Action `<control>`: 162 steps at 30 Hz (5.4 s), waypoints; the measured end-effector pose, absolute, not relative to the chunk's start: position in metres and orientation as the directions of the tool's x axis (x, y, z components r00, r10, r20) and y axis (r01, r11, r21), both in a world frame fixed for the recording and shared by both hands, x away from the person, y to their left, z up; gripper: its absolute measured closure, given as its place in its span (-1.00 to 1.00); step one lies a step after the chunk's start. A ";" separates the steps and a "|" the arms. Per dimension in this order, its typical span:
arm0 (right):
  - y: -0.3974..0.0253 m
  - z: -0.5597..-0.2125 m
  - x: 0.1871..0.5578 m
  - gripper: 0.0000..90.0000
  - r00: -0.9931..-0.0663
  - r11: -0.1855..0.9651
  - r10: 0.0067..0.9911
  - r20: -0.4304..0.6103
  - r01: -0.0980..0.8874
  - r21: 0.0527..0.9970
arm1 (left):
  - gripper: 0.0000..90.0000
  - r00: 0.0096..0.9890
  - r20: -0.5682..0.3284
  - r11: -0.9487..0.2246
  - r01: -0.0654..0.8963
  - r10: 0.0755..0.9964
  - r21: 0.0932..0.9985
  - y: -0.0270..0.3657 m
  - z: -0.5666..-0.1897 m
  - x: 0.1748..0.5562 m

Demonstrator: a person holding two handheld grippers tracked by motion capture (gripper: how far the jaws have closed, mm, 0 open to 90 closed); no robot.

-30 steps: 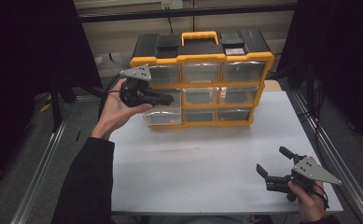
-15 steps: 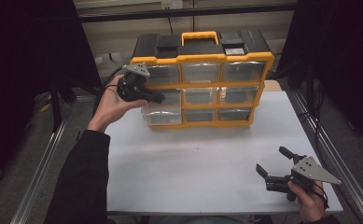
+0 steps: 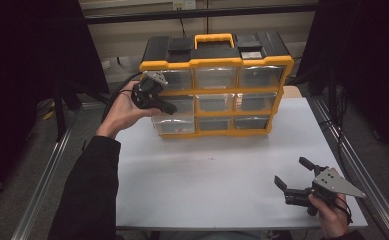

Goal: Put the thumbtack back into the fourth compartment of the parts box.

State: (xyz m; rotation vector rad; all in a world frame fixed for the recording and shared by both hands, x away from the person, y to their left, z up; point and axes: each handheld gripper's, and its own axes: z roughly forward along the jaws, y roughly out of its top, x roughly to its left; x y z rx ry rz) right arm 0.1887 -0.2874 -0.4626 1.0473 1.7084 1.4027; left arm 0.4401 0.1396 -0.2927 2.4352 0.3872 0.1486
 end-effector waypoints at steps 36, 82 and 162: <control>-0.287 -0.463 0.189 -1.00 -0.446 0.091 0.895 -0.010 0.160 0.983 | 0.47 0.935 0.025 -0.685 0.240 0.354 0.688 0.150 -0.287 0.435; -0.287 -0.463 0.189 -1.00 -0.446 0.092 0.895 -0.011 0.161 0.983 | -0.90 0.909 0.086 -0.420 0.103 0.407 0.902 0.154 -0.317 0.351; -0.286 -0.463 0.189 -1.00 -0.454 0.097 0.891 -0.014 0.159 0.982 | -0.84 0.997 -0.049 -0.784 0.076 0.057 0.617 0.043 -0.441 0.360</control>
